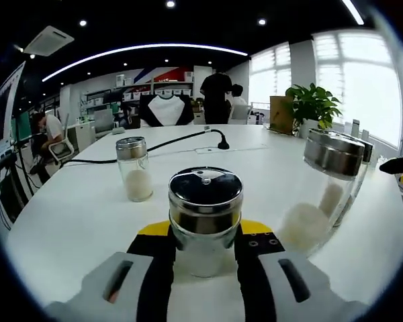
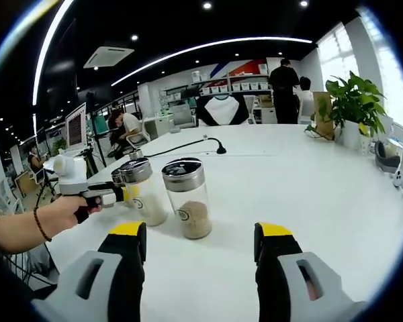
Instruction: Rotate the seasoning bottle until the label or dispensing opening points toward the visible target arrow and the bottle remains upright within the marked orientation range
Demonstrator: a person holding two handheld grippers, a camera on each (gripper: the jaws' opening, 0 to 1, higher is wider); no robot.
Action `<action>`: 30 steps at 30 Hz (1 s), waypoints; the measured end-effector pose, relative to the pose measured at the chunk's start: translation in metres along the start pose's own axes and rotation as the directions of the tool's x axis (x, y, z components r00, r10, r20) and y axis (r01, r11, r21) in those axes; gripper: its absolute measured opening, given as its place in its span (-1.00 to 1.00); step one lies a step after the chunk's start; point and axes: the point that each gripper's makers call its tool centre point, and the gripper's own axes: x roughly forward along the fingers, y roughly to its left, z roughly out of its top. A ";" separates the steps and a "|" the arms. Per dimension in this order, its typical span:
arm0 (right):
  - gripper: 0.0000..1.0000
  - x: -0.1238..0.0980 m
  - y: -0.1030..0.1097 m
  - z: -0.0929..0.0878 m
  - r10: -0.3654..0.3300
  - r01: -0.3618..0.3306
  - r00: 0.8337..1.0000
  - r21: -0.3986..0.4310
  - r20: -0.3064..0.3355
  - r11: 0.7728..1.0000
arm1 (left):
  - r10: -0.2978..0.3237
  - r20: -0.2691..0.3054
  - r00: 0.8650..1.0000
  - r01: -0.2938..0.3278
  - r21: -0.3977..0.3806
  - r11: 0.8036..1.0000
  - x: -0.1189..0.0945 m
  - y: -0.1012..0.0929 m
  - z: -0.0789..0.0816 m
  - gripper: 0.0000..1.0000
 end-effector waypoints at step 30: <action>0.32 0.001 0.006 -0.004 0.000 0.000 1.000 -0.002 -0.011 1.000 | -0.013 0.044 0.999 0.013 0.003 1.000 -0.020 -0.013 -0.008 -0.28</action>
